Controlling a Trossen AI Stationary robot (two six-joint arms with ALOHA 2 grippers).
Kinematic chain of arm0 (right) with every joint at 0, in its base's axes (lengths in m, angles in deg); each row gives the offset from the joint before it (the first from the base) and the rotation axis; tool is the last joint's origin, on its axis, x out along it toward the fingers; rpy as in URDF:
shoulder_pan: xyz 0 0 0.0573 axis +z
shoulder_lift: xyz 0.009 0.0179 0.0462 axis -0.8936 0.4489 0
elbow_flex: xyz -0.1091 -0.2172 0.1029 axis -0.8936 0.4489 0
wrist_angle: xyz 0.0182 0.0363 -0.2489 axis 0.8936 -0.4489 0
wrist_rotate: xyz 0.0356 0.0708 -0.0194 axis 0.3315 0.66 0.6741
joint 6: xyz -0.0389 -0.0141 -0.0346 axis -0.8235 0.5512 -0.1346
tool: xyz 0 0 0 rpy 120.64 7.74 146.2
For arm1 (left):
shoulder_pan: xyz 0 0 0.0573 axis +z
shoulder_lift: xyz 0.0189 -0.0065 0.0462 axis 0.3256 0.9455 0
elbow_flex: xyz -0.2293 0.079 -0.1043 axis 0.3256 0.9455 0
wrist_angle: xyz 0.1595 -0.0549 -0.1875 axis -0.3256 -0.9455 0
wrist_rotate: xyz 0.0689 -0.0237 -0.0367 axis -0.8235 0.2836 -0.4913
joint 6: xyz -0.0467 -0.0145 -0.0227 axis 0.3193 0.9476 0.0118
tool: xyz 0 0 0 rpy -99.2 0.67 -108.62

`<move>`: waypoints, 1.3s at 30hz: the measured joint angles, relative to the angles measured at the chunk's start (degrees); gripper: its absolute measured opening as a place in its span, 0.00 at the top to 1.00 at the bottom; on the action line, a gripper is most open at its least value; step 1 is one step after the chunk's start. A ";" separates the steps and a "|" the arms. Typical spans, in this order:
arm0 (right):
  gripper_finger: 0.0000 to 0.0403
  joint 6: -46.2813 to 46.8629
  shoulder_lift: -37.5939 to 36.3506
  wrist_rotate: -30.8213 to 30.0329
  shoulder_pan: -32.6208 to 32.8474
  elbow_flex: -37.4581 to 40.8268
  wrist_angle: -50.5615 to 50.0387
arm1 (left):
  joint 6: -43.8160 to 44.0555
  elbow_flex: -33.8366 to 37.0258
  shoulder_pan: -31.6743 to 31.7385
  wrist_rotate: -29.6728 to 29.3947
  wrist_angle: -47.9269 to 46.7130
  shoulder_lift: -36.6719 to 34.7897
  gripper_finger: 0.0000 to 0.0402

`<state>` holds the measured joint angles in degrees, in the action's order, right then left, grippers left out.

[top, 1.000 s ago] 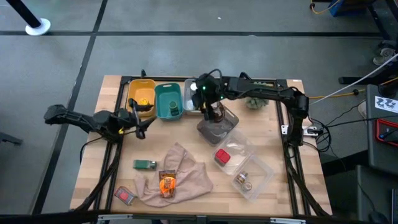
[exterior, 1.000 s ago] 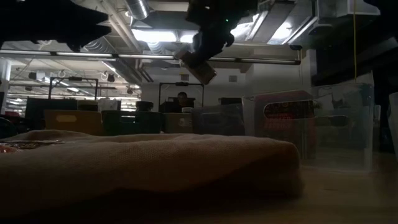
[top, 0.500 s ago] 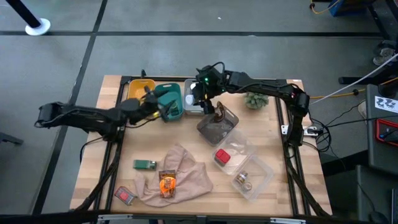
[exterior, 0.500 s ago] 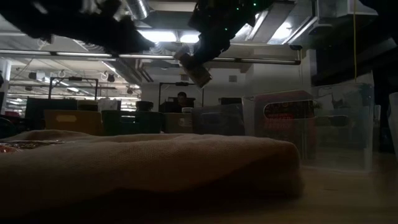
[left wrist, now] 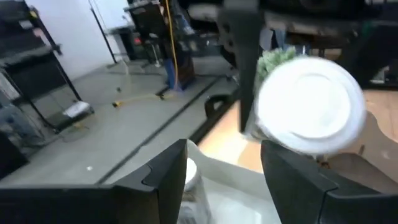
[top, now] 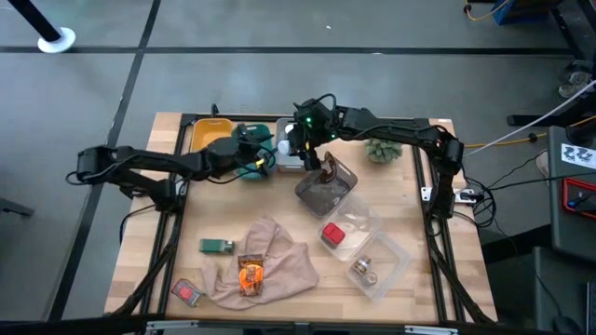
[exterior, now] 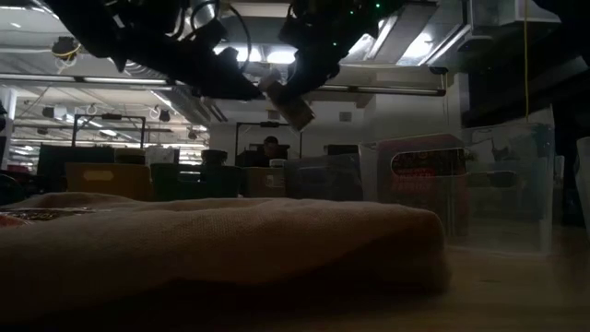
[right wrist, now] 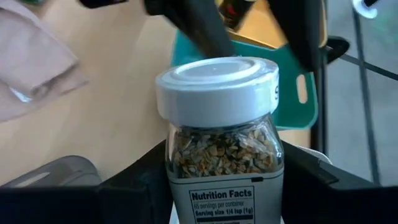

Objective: Sort spices by type
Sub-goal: Put the white seasoning bottle into the gray bin

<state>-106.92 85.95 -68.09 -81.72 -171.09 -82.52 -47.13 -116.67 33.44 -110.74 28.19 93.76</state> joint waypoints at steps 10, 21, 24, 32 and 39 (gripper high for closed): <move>0.48 -0.10 0.00 -3.43 -0.04 0.01 0.05 | 4.69 -0.02 0.00 0.76 -0.13 0.07 0.56; 0.48 -0.04 0.00 -3.44 0.00 0.00 2.54 | 6.82 -0.10 -0.02 5.00 7.14 0.03 0.62; 0.48 -0.04 0.00 -3.46 0.00 0.00 2.59 | 7.05 -0.11 -0.02 5.05 7.06 0.01 0.63; 0.48 0.09 0.00 -2.89 0.00 0.00 2.81 | 7.05 -0.11 -0.04 6.21 7.17 0.16 0.66; 0.48 0.11 0.02 -1.36 -0.04 0.02 3.26 | 6.63 -0.11 -0.04 7.01 9.84 2.53 0.67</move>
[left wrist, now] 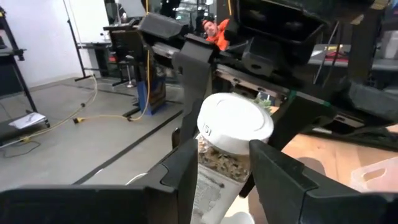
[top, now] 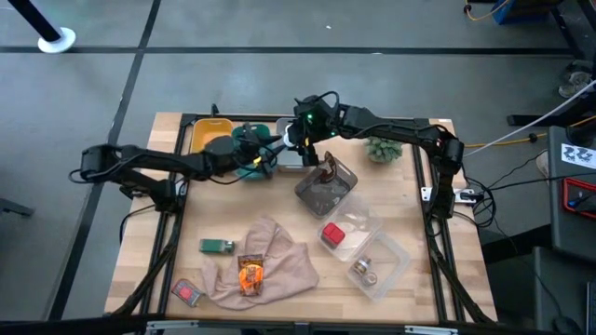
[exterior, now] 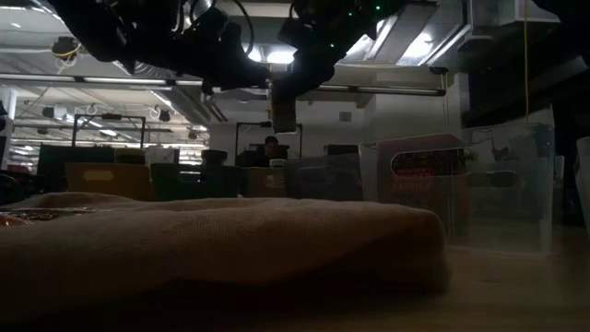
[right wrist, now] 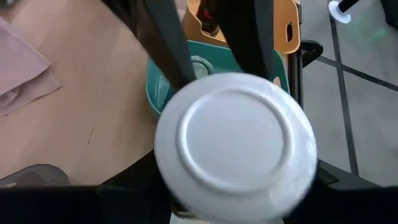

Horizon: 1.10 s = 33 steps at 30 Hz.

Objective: Sort spices by type
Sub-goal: Put the white seasoning bottle into the gray bin

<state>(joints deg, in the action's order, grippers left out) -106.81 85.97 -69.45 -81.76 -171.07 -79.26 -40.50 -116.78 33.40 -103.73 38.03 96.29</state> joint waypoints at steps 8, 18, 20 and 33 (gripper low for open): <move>0.48 0.07 0.04 -0.24 -0.05 0.00 0.83 | -2.05 -0.09 0.00 0.35 4.08 3.64 0.67; 0.48 4.24 0.04 -0.49 -3.23 0.64 -0.06 | -4.63 -0.07 -0.02 0.39 3.44 3.20 0.67; 0.48 5.10 0.04 1.04 -4.28 1.52 -0.24 | -4.72 -0.04 0.00 0.37 3.19 3.20 0.67; 0.48 7.61 0.04 4.65 -6.38 13.76 11.46 | -4.76 -0.02 0.02 0.31 3.28 3.16 0.67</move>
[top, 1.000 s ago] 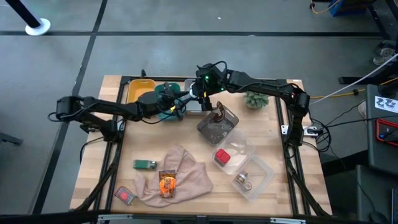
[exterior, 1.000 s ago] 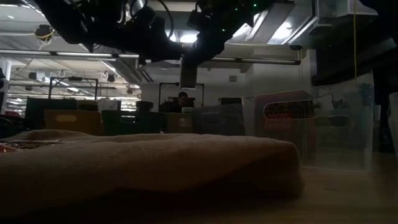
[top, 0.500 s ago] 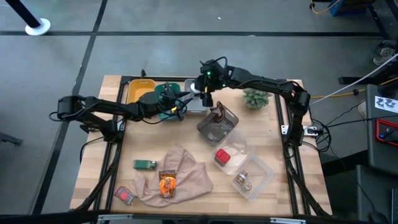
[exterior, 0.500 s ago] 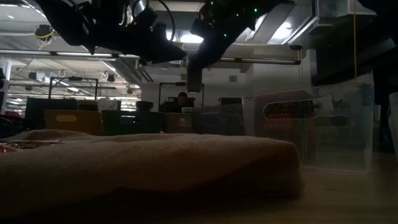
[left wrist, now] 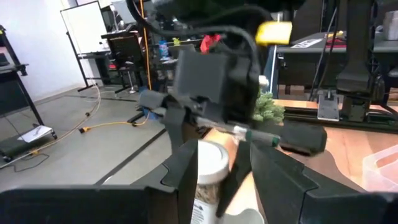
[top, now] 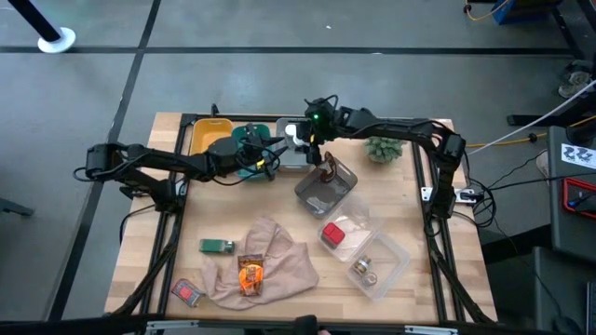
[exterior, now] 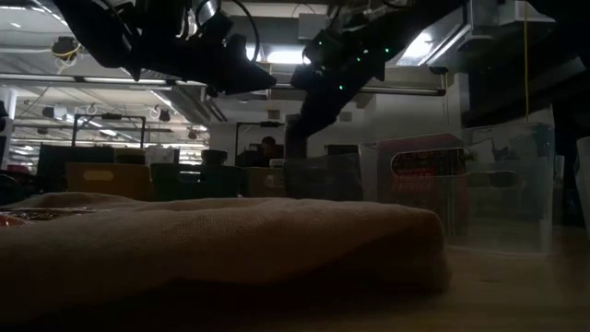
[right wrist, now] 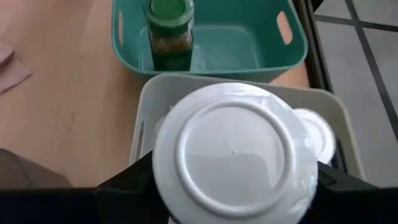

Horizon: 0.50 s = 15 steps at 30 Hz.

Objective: Sort spices by type
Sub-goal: Put the white seasoning bottle into the gray bin

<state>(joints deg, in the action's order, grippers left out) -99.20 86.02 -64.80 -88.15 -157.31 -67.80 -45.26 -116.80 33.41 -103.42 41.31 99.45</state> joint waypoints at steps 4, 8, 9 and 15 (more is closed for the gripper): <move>0.48 0.14 0.00 0.00 0.00 3.64 4.87 | 0.00 0.02 0.01 -0.02 0.04 0.00 0.67; 0.48 0.35 0.00 -0.01 -0.38 7.06 8.51 | 0.00 0.02 0.01 -0.07 0.07 0.00 0.67; 0.48 0.36 0.00 -0.11 -0.47 7.72 9.54 | 0.00 0.02 0.01 -0.07 0.09 -0.02 0.67; 0.48 0.57 0.00 -1.22 -1.18 8.76 10.49 | 0.17 0.02 -0.01 -0.09 0.11 -0.02 0.67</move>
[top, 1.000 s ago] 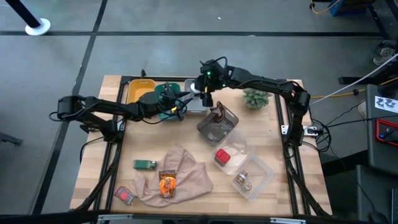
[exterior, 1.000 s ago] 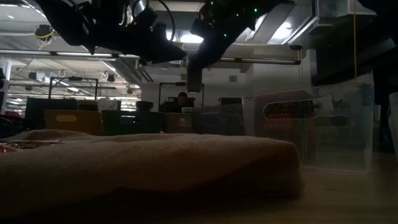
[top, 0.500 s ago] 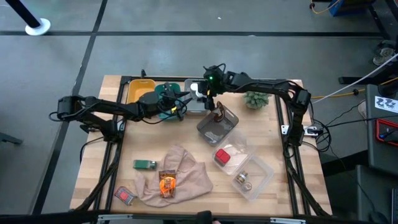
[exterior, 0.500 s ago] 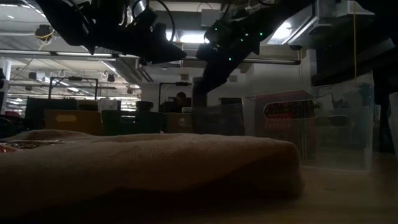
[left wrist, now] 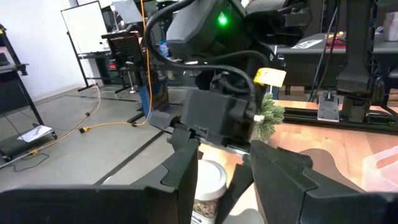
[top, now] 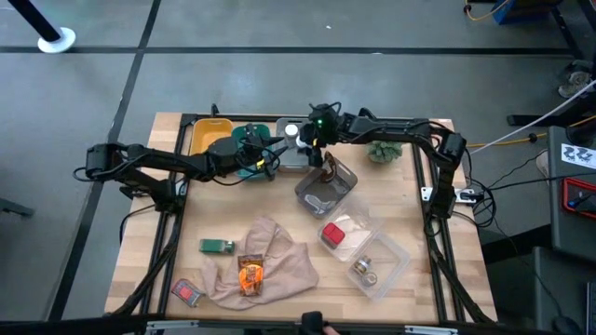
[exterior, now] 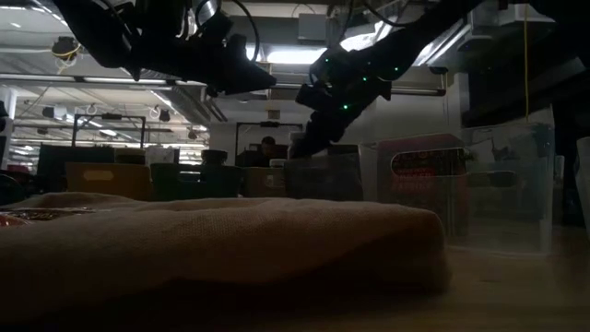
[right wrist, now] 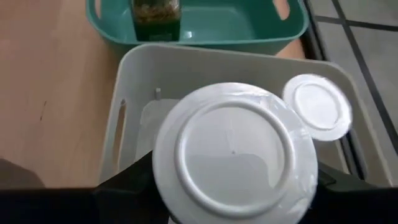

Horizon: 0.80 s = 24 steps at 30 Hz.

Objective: Sort spices by type
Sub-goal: Put the white seasoning bottle into the gray bin

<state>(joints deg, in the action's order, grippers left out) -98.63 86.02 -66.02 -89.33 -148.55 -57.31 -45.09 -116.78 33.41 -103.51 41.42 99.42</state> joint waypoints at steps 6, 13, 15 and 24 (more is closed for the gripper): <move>0.48 0.00 0.56 -0.21 -0.39 -0.05 0.36 | 0.02 0.00 -0.01 0.00 0.02 0.00 0.67; 0.48 0.42 3.80 -0.39 -0.70 -0.03 1.17 | 0.02 0.02 -0.01 0.00 -0.11 -0.02 0.67; 0.48 0.44 4.87 -0.36 -0.68 -0.05 1.50 | 0.04 0.02 0.01 0.00 -0.21 -0.04 0.67; 0.48 0.27 6.82 -0.60 -0.68 -0.22 3.32 | 0.03 0.02 -0.01 0.00 -0.57 -0.04 0.67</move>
<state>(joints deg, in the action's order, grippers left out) -98.36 92.84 -66.62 -90.00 -148.77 -53.98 -45.06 -116.76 33.40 -103.51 40.85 99.38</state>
